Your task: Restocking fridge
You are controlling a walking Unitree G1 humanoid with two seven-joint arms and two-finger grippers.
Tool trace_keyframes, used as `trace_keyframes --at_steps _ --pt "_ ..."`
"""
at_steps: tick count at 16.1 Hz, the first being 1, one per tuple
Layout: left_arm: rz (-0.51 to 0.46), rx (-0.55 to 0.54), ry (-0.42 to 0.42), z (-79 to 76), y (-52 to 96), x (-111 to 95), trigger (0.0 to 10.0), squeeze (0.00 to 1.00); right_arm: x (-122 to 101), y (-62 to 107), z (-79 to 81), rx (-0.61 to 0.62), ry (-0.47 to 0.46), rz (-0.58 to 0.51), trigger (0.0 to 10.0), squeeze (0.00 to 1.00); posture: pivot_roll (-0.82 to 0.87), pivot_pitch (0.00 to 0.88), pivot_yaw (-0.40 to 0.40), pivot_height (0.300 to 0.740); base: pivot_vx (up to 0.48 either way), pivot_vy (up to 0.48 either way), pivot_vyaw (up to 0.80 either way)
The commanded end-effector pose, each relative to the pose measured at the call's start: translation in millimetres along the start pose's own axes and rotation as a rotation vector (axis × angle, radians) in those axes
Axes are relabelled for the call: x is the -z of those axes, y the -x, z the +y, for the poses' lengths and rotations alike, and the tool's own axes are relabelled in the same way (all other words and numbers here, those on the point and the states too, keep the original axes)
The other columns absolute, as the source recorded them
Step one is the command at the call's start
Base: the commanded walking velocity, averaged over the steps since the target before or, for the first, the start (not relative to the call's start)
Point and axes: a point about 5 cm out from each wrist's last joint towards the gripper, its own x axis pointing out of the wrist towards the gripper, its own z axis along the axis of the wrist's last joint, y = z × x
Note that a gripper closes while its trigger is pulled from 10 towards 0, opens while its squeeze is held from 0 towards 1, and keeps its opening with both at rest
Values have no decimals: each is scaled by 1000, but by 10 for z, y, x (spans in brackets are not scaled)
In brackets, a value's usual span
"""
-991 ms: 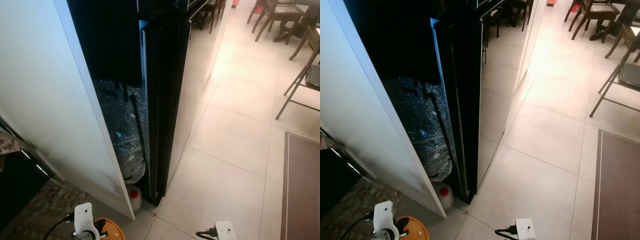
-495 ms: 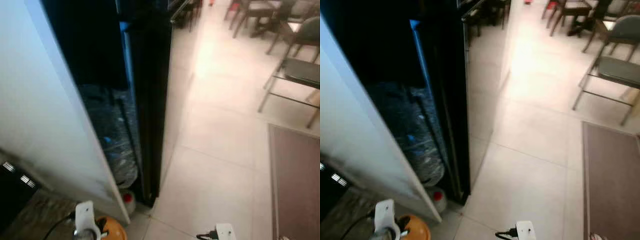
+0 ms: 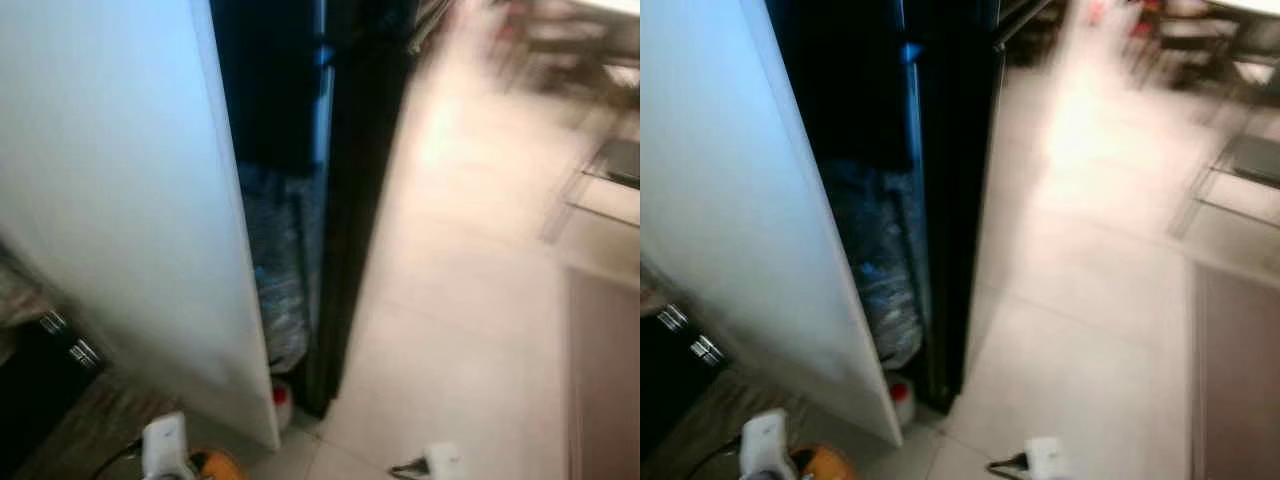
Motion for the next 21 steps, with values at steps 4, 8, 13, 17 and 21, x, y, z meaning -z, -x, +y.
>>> trace_keyframes --at_steps 4,8,13,17,21 --pt "-19 26 -10 -101 -22 -82 10000 0 38 16 -78 29 -11 7 10000 0 18 26 11 740 0 320 0" --pt "-17 28 -8 -107 -22 -76 10000 0 36 16 -82 39 -17 4 10000 0 14 28 10 740 0 319 0" --pt "-17 12 0 -77 -18 -68 10000 0 29 17 -81 40 -28 -7 10000 0 15 30 9 740 0 318 0" --pt "-25 13 19 -88 -18 -68 10000 0 25 20 -94 68 -57 -23 10000 0 12 35 8 740 0 80 0" --pt "-29 13 32 -84 -14 -56 10000 0 44 27 -117 118 -131 -33 10000 0 9 33 6 740 0 0 0"
